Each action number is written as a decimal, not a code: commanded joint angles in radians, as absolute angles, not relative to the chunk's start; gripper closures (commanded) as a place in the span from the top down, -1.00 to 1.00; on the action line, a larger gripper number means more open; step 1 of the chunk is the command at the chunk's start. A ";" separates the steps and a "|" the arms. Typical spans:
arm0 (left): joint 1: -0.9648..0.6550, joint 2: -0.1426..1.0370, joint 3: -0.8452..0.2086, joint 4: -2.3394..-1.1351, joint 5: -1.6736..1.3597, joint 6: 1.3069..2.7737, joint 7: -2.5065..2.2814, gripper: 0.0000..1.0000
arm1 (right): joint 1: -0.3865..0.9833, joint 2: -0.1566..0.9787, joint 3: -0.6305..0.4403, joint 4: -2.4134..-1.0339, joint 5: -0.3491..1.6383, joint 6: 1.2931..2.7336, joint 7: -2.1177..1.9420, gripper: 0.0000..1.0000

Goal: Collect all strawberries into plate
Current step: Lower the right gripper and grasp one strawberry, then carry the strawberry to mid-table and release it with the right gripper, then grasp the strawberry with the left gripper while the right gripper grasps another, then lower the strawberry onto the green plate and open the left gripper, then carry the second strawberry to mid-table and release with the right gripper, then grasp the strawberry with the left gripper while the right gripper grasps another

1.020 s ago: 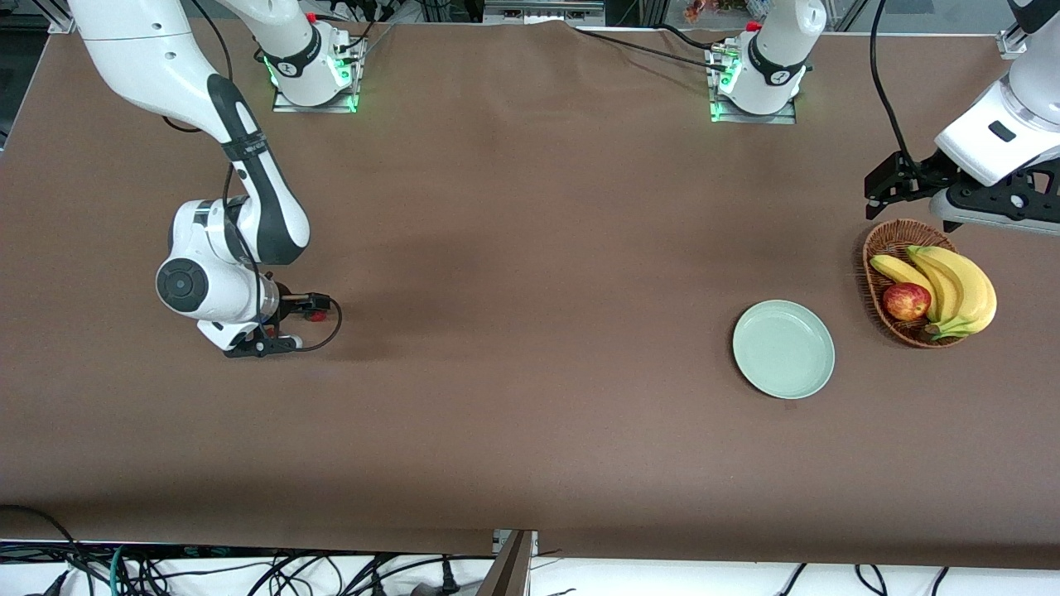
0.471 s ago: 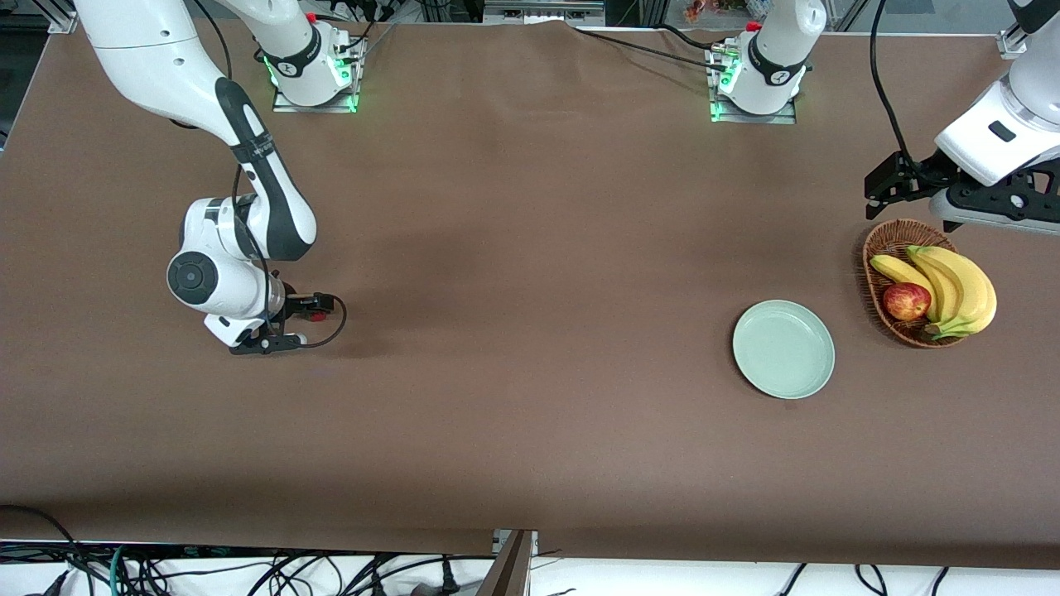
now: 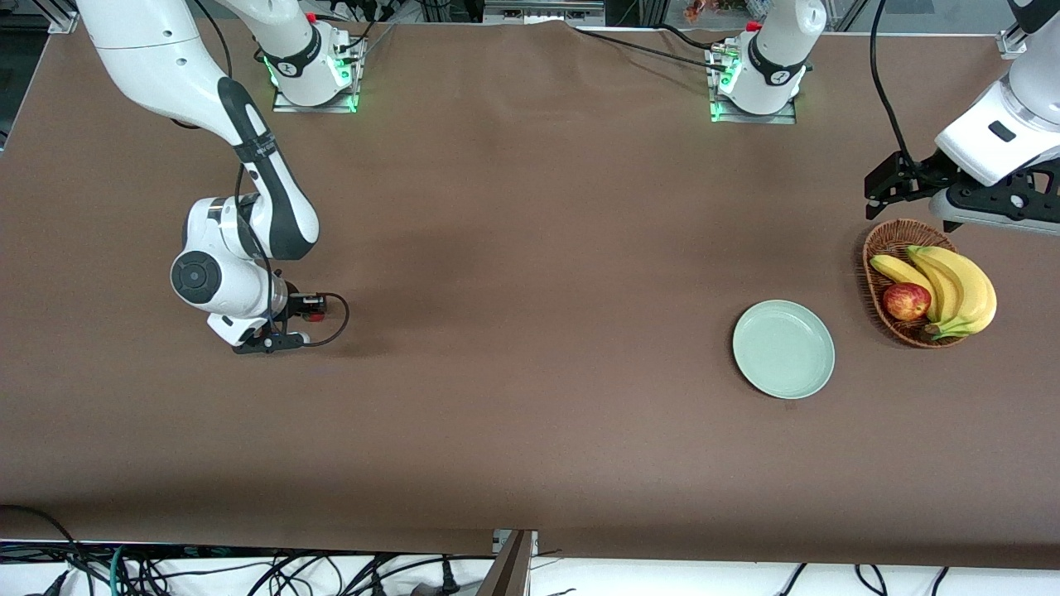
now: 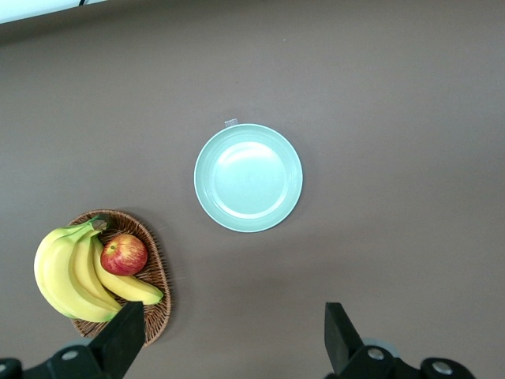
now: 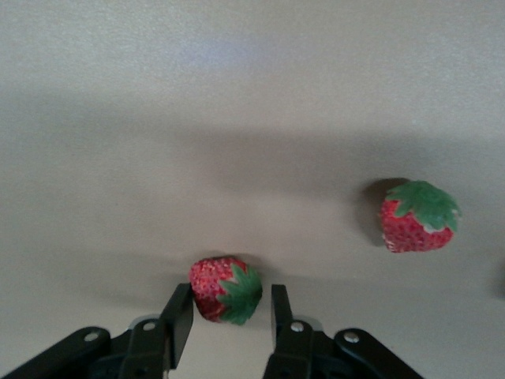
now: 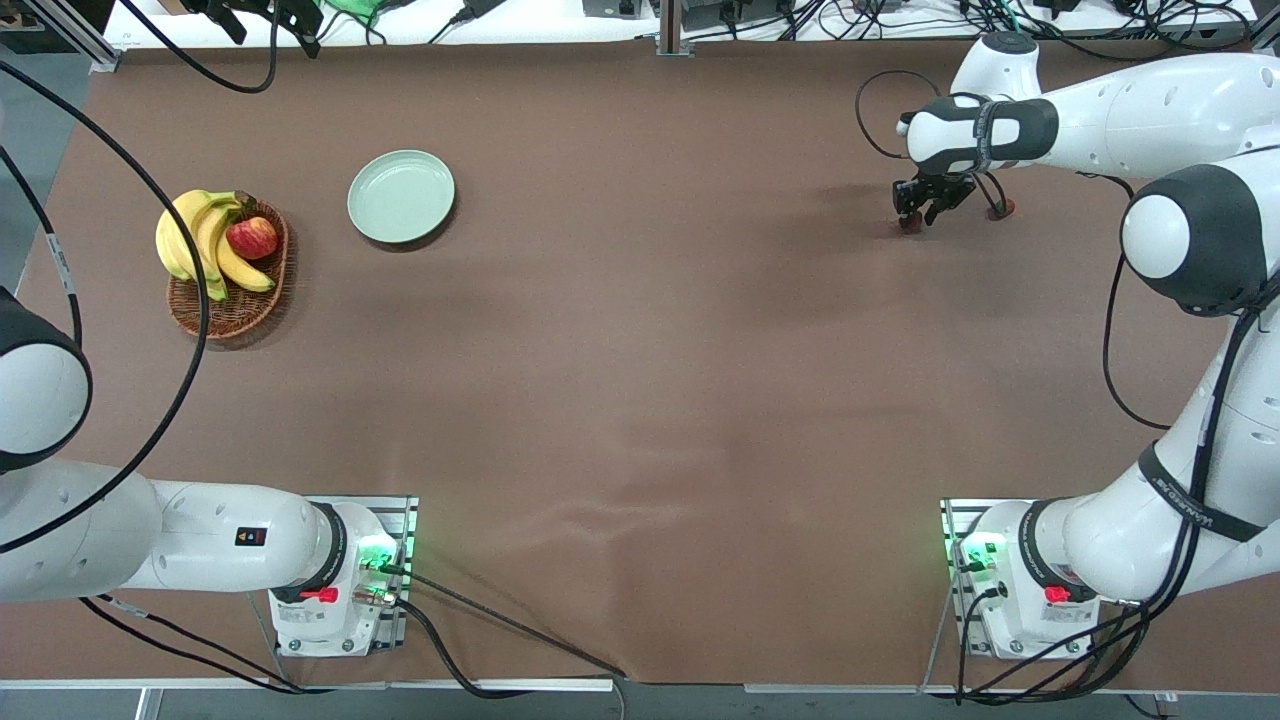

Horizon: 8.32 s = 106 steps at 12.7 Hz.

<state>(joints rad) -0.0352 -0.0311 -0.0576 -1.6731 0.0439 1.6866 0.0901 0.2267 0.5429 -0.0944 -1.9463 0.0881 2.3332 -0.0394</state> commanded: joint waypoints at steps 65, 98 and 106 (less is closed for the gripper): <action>-0.270 0.588 -0.256 -1.743 0.114 2.292 -0.118 -1.00 | 0.179 0.719 -0.198 -1.649 0.098 2.120 -0.222 0.25; 0.206 0.543 -0.497 -1.606 0.129 1.917 0.093 1.00 | 0.836 0.936 0.082 -1.367 0.313 2.870 0.942 1.00; 0.072 0.557 -0.497 -1.719 0.129 2.110 -0.142 1.00 | 0.554 0.657 -0.029 -1.371 0.230 2.052 0.461 1.00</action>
